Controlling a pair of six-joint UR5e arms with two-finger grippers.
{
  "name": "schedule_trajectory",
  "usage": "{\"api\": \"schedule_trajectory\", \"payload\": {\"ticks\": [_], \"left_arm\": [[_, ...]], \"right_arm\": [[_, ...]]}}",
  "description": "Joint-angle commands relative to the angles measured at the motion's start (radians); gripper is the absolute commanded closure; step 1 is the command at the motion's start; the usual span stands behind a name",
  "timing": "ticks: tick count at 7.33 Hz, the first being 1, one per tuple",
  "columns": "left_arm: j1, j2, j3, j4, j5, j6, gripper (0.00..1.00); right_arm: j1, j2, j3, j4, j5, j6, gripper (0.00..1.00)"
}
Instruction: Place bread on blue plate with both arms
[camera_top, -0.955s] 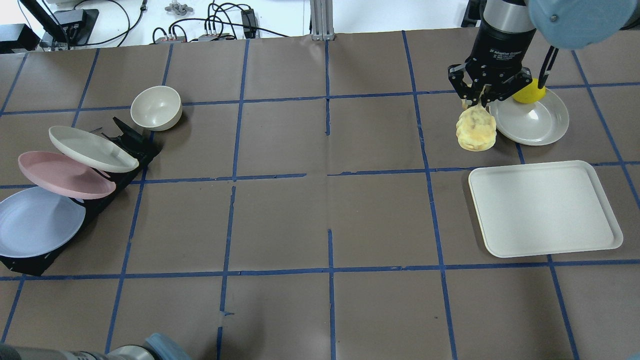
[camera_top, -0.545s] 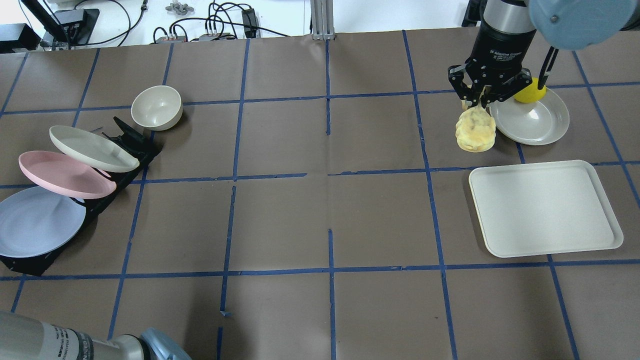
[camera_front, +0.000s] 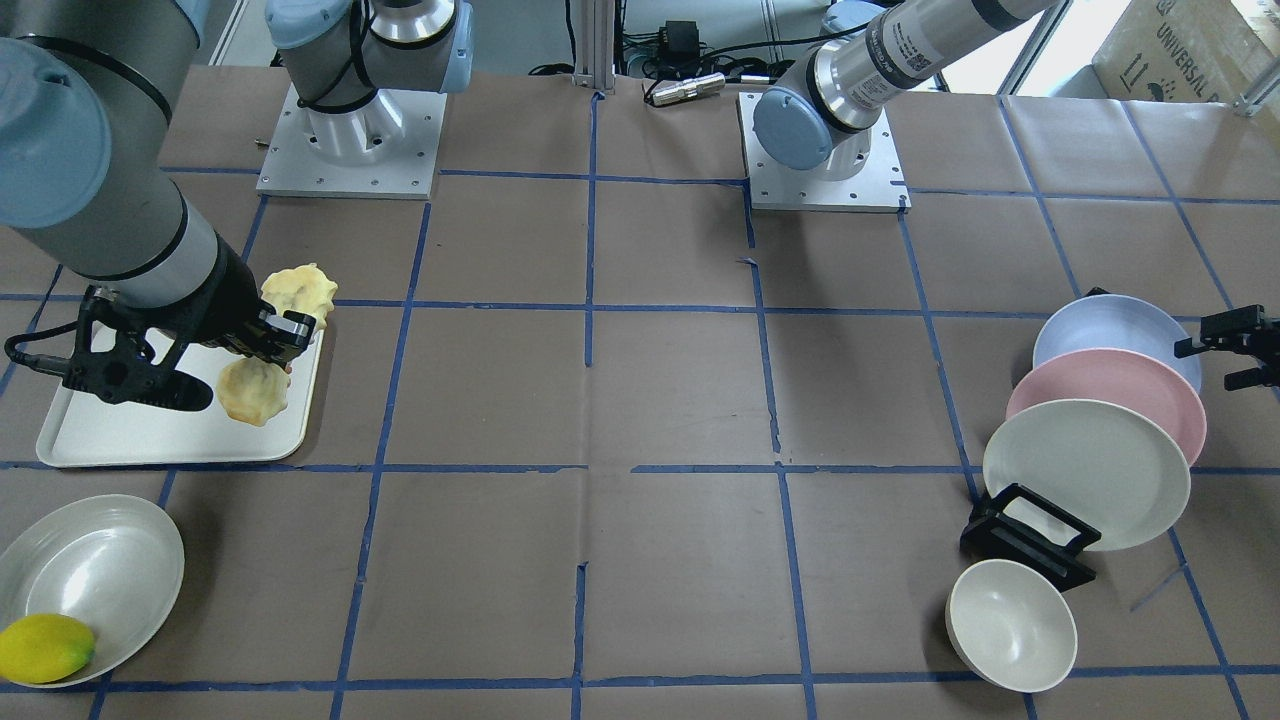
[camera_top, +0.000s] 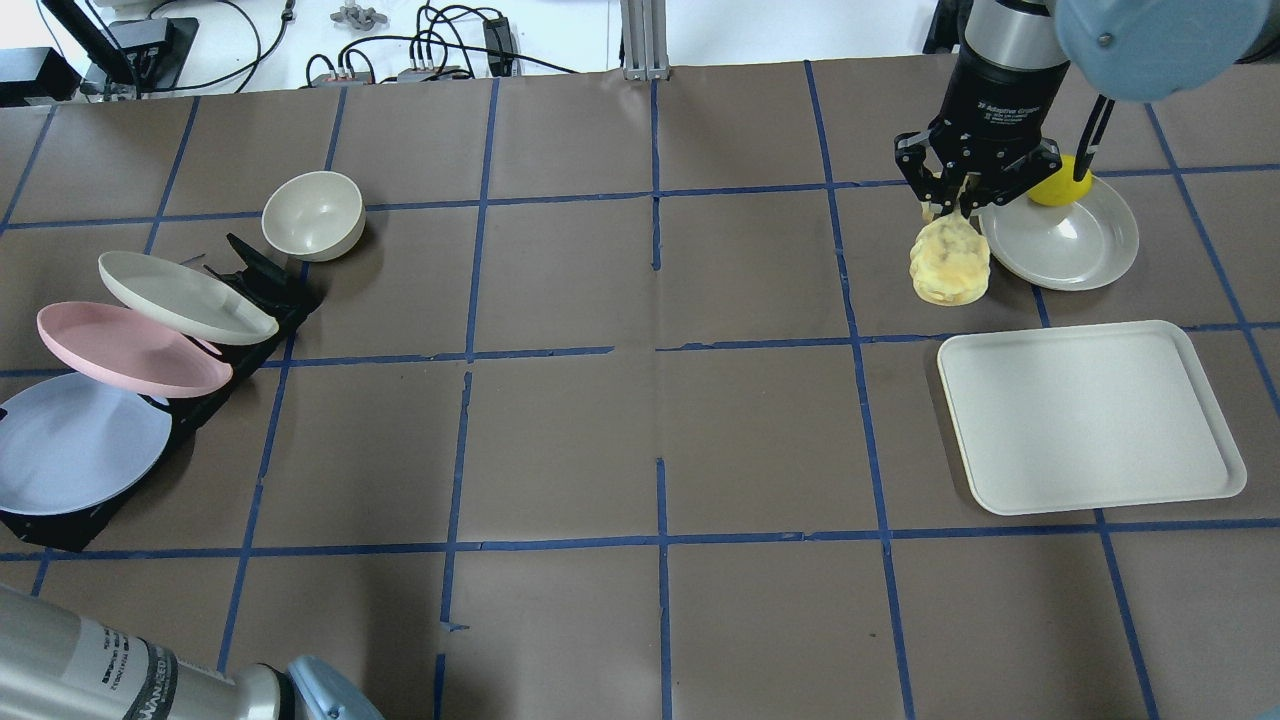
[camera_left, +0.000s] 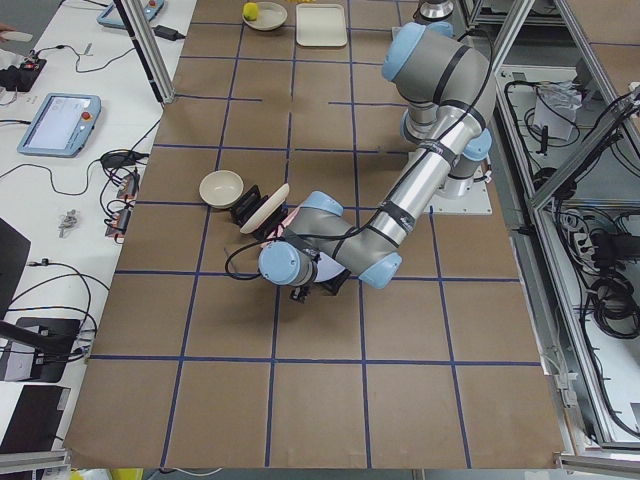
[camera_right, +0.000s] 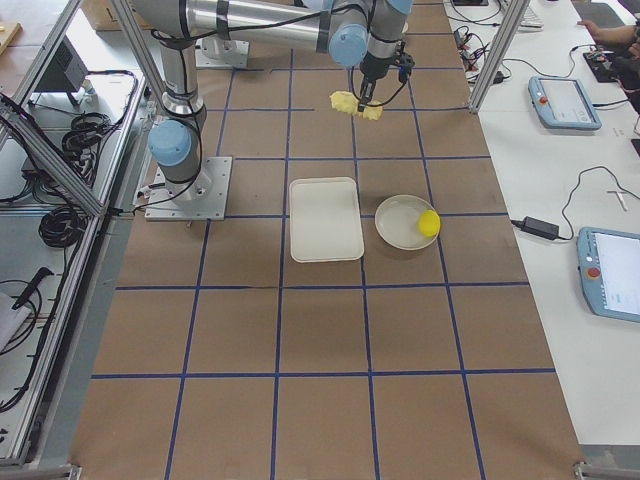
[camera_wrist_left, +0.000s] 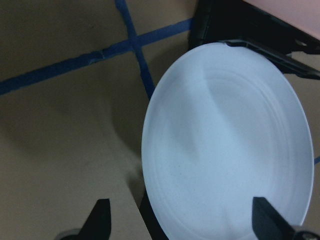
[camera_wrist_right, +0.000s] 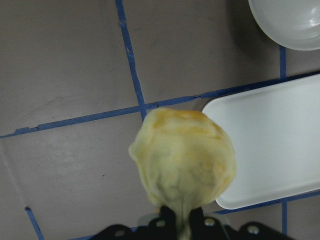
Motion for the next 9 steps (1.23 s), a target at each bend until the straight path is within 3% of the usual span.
{"api": "schedule_trajectory", "payload": {"ticks": [1, 2, 3, 6, 7, 9], "left_arm": [[-0.003, -0.008, -0.016, 0.008, 0.001, 0.004, 0.04], [-0.003, -0.020, -0.019, 0.009, 0.000, 0.006, 0.13], [-0.003, -0.031, -0.016, 0.009, 0.001, 0.006, 0.34], [-0.004, -0.027, -0.016, 0.006, 0.001, 0.022, 0.74], [-0.004, -0.027, -0.016, 0.008, 0.001, 0.021, 0.98], [-0.006, -0.019, 0.000, 0.008, 0.001, 0.021, 0.98]], "right_arm": [[0.000, 0.002, 0.001, 0.000, 0.000, 0.004, 0.90], [0.000, 0.002, 0.001, -0.002, 0.000, 0.004, 0.90], [0.000, 0.002, 0.001, 0.000, 0.000, 0.004, 0.90], [0.000, 0.000, 0.001, 0.000, 0.000, 0.006, 0.90], [0.000, 0.002, 0.002, 0.000, 0.000, 0.006, 0.90], [0.000, 0.002, 0.001, 0.001, 0.000, 0.006, 0.89]]}}
